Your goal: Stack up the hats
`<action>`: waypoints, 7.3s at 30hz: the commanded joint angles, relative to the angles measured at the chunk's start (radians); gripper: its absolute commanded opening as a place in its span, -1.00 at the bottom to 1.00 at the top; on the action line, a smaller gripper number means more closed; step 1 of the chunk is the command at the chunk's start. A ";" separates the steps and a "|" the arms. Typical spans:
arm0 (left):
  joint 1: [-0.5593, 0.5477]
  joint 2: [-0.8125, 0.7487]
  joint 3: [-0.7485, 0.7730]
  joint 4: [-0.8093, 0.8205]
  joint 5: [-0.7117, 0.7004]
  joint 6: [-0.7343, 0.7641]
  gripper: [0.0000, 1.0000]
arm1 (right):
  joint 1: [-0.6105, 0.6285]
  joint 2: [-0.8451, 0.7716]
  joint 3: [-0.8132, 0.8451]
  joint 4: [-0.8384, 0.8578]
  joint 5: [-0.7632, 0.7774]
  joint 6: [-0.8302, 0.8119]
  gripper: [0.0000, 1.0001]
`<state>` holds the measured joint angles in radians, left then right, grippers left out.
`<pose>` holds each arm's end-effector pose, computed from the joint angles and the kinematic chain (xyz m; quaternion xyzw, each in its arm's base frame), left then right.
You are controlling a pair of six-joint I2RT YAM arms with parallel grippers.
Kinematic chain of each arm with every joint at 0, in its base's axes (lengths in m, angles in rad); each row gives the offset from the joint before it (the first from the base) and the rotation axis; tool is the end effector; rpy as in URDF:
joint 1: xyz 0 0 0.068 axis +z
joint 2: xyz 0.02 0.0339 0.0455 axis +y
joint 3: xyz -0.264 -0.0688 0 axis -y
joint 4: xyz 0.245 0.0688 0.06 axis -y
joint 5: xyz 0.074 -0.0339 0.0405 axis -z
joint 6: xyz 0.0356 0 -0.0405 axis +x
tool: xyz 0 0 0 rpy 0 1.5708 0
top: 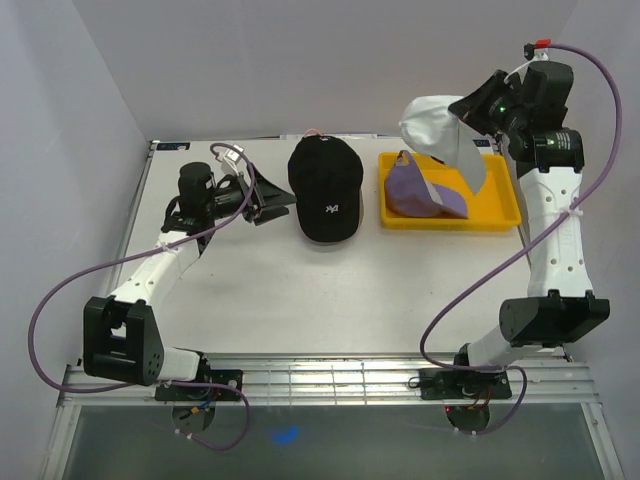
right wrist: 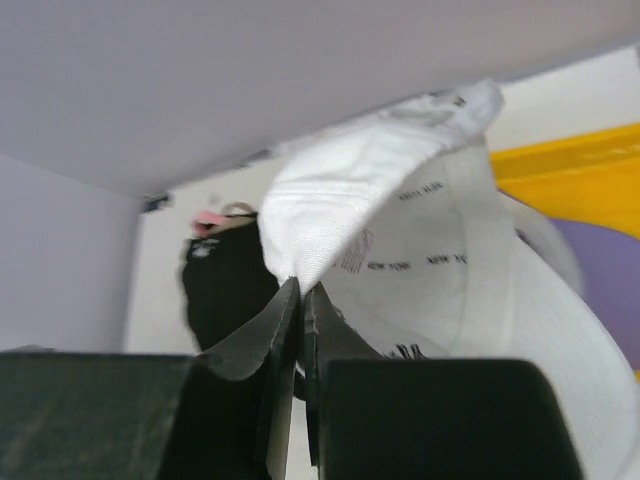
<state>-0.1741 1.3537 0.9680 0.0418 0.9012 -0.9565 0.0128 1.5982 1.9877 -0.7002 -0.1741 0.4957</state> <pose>0.2938 -0.0800 0.3023 -0.0489 0.7760 -0.5783 0.2469 0.3348 0.0105 0.4926 0.1427 0.7938 0.2156 0.5504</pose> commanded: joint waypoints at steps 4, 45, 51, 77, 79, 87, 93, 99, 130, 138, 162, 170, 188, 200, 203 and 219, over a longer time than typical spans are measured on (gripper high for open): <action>-0.030 -0.018 0.035 0.234 0.028 -0.100 0.58 | 0.050 -0.165 -0.235 0.575 -0.292 0.463 -0.84; -0.104 0.033 0.370 0.268 -0.436 -0.183 0.77 | 0.427 -0.106 -0.173 0.786 -0.191 0.693 -0.84; -0.104 0.039 0.403 0.257 -0.436 -0.179 0.79 | 0.437 -0.115 -0.196 0.788 -0.188 0.681 -0.84; -0.104 0.074 0.440 0.228 -0.406 -0.196 -0.24 | 0.472 -0.086 -0.188 0.746 -0.160 0.624 -0.84; -0.104 0.084 0.465 0.198 -0.412 -0.165 -0.34 | 0.472 -0.075 -0.184 0.734 -0.160 0.613 -0.84; -0.104 0.163 0.776 -0.212 -0.513 0.050 -0.51 | 0.472 -0.043 -0.250 0.720 -0.166 0.575 -0.85; -0.104 0.280 0.949 -0.396 -0.461 0.127 -0.60 | 0.472 -0.009 -0.277 0.702 -0.163 0.535 -0.84; -0.117 0.328 0.960 -0.457 -0.436 0.148 -0.67 | 0.467 0.032 -0.299 0.636 -0.143 0.478 -0.84; -0.179 0.493 1.066 -0.513 -0.504 0.165 -0.81 | 0.302 -0.047 -0.647 0.721 -0.218 0.402 0.60; -0.182 0.499 1.075 -0.511 -0.493 0.148 -0.83 | 0.303 -0.109 -0.851 0.951 -0.323 0.408 0.58; -0.197 0.418 1.071 -0.523 -0.450 0.113 -0.88 | 0.342 -0.098 -0.969 1.117 -0.370 0.305 0.67; -0.197 0.395 1.071 -0.525 -0.443 0.102 -0.88 | 0.349 -0.110 -0.975 1.107 -0.361 0.287 0.66; -0.197 0.392 1.057 -0.519 -0.429 0.088 -0.89 | 0.397 -0.168 -1.007 1.301 -0.455 0.455 0.45; -0.197 0.401 1.086 -0.519 -0.440 0.088 -0.89 | 0.404 -0.179 -1.035 1.364 -0.527 0.544 0.03; -0.197 0.412 1.104 -0.523 -0.440 0.090 -0.89 | 0.408 -0.182 -1.030 1.355 -0.547 0.549 0.02; -0.197 0.421 1.083 -0.493 -0.450 0.079 -0.92 | 0.412 -0.198 -1.049 1.329 -0.562 0.567 -0.22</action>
<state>-0.3687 1.8118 2.0434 -0.4866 0.4561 -0.8703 0.4194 1.4223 0.9333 0.6006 -0.7136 1.0504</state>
